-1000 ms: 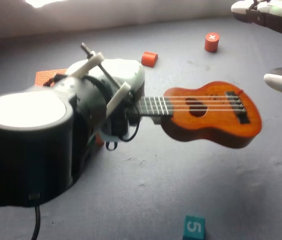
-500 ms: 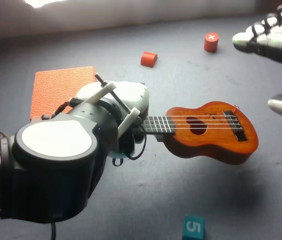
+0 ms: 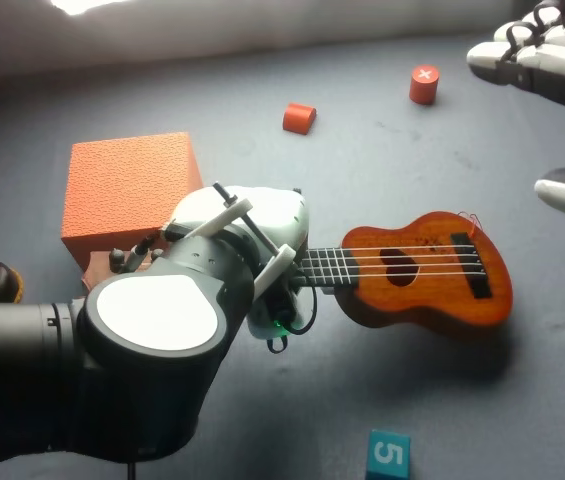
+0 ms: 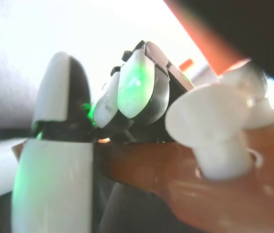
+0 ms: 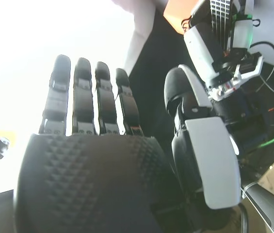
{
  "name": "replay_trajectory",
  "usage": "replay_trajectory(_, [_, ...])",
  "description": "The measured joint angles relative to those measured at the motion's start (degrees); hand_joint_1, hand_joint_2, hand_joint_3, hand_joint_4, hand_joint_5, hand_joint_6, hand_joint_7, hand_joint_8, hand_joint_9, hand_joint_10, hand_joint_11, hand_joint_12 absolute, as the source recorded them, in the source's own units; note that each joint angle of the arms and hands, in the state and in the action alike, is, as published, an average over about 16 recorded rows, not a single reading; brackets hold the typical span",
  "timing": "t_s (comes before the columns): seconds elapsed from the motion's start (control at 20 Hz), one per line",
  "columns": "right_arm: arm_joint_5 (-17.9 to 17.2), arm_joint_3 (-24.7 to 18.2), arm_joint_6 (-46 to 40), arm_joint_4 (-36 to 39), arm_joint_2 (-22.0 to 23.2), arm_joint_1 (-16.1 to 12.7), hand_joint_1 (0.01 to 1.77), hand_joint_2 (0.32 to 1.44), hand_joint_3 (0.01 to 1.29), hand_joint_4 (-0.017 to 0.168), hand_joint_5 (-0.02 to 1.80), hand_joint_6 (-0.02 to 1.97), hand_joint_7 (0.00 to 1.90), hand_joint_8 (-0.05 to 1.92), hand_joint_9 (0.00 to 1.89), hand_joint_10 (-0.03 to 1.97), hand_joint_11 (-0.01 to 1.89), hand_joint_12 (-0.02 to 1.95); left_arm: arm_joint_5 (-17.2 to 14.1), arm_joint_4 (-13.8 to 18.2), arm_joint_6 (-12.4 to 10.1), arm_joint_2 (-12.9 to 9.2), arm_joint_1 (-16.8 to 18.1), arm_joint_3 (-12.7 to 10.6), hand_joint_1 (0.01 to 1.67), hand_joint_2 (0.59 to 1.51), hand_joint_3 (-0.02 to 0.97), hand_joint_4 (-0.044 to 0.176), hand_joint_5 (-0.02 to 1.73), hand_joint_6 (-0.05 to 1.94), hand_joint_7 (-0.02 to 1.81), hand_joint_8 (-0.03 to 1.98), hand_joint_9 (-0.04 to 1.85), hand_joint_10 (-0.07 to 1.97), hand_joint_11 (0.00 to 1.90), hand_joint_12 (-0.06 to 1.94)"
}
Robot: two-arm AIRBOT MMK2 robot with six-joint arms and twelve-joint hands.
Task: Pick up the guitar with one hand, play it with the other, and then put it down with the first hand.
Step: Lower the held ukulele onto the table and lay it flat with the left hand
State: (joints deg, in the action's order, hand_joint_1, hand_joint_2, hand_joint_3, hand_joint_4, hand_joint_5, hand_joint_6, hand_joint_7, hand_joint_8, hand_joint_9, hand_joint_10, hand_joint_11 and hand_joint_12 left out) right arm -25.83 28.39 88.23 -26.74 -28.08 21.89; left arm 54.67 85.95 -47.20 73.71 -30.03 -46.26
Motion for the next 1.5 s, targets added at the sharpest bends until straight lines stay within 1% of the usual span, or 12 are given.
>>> replay_trajectory(0.3, [-0.9, -0.1, 0.9, 0.2, 0.0, -0.2, 0.56, 1.35, 0.01, 0.004, 0.19, 0.06, 0.20, -0.02, 0.13, 0.18, 0.02, 0.43, -0.1, 1.9, -1.6, 2.0, -2.1, -1.8, 0.93, 1.062, -0.014, 0.135, 1.21, 1.91, 1.32, 1.91, 1.41, 1.91, 1.50, 1.92])
replay_trajectory(0.4, [-1.1, -0.2, 1.1, 0.3, 0.0, -0.2, 0.56, 1.35, 0.02, 0.004, 0.19, 0.06, 0.20, -0.02, 0.13, 0.17, 0.02, 0.38, -0.1, 2.3, -1.9, 2.5, -2.7, -2.3, 0.84, 1.046, -0.014, 0.156, 1.20, 1.91, 1.31, 1.91, 1.39, 1.91, 1.49, 1.92])
replay_trajectory(0.5, [-1.3, -0.2, 1.2, 0.4, 0.0, -0.2, 0.56, 1.35, 0.02, 0.004, 0.19, 0.06, 0.19, -0.02, 0.13, 0.17, 0.02, 0.33, -0.2, 2.6, -2.2, 2.9, -3.3, -2.7, 0.74, 1.031, -0.015, 0.168, 1.18, 1.91, 1.28, 1.91, 1.36, 1.91, 1.46, 1.92])
replay_trajectory(0.55, [-1.3, -0.2, 1.2, 0.4, 0.0, -0.2, 0.56, 1.35, 0.02, 0.004, 0.19, 0.05, 0.20, -0.02, 0.13, 0.16, 0.02, 0.32, -0.2, 2.7, -2.3, 3.1, -3.6, -2.9, 0.70, 1.026, -0.015, 0.164, 1.17, 1.90, 1.26, 1.91, 1.34, 1.91, 1.45, 1.92])
replay_trajectory(0.75, [-1.3, -0.2, 1.2, 0.6, 0.0, -0.2, 0.57, 1.35, 0.02, 0.004, 0.18, 0.05, 0.20, -0.02, 0.13, 0.15, 0.02, 0.27, -0.3, 3.0, -2.7, 3.7, -4.5, -3.5, 0.51, 1.015, -0.013, 0.120, 1.04, 1.90, 1.13, 1.91, 1.23, 1.91, 1.33, 1.92])
replay_trajectory(0.9, [-1.3, -0.2, 1.2, 0.6, 0.0, -0.2, 0.56, 1.35, 0.01, 0.004, 0.18, 0.05, 0.19, -0.02, 0.12, 0.14, 0.02, 0.23, -0.3, 3.3, -2.8, 4.0, -5.0, -3.8, 0.37, 1.025, -0.009, 0.090, 0.89, 1.87, 1.00, 1.90, 1.10, 1.90, 1.18, 1.92])
replay_trajectory(1.05, [-1.2, -0.2, 1.2, 0.6, 0.0, -0.2, 0.56, 1.35, 0.01, 0.004, 0.18, 0.05, 0.19, -0.02, 0.12, 0.13, 0.02, 0.20, -0.4, 3.6, -3.0, 4.2, -5.5, -3.9, 0.25, 1.038, -0.005, 0.058, 0.72, 1.78, 0.85, 1.82, 0.94, 1.85, 0.99, 1.91])
replay_trajectory(1.2, [-1.2, -0.2, 1.2, 0.6, 0.0, -0.2, 0.56, 1.35, 0.01, 0.004, 0.18, 0.04, 0.19, -0.02, 0.12, 0.13, 0.02, 0.21, -0.3, 4.1, -3.1, 4.2, -5.7, -3.9, 0.14, 1.057, -0.001, 0.027, 0.54, 1.54, 0.70, 1.69, 0.75, 1.68, 0.73, 1.86])
replay_trajectory(1.3, [-1.2, -0.2, 1.2, 0.6, 0.0, -0.1, 0.56, 1.35, 0.01, 0.004, 0.18, 0.04, 0.18, -0.02, 0.13, 0.12, 0.02, 0.21, -0.2, 4.4, -3.1, 4.3, -5.8, -4.0, 0.09, 1.066, 0.003, 0.010, 0.42, 1.32, 0.60, 1.59, 0.62, 1.51, 0.56, 1.77])
replay_trajectory(1.35, [-1.2, -0.2, 1.2, 0.5, 0.0, -0.1, 0.56, 1.35, 0.01, 0.004, 0.17, 0.04, 0.18, -0.02, 0.13, 0.12, 0.02, 0.21, -0.2, 4.5, -3.1, 4.3, -5.8, -4.0, 0.08, 1.067, 0.005, 0.006, 0.36, 1.20, 0.55, 1.52, 0.55, 1.41, 0.49, 1.70])
replay_trajectory(1.4, [-1.2, -0.2, 1.2, 0.5, 0.0, -0.1, 0.56, 1.35, 0.01, 0.004, 0.17, 0.04, 0.18, -0.02, 0.13, 0.12, 0.02, 0.21, -0.2, 4.5, -3.0, 4.3, -5.8, -4.0, 0.06, 1.066, 0.006, 0.010, 0.30, 1.08, 0.49, 1.44, 0.48, 1.29, 0.41, 1.60])
replay_trajectory(1.5, [-1.1, -0.2, 1.2, 0.5, 0.0, 0.0, 0.56, 1.35, 0.01, 0.004, 0.17, 0.04, 0.18, -0.02, 0.13, 0.11, 0.02, 0.20, -0.2, 4.5, -2.7, 4.4, -5.7, -4.1, 0.04, 1.062, 0.008, 0.026, 0.22, 0.84, 0.38, 1.21, 0.35, 1.04, 0.28, 1.36])
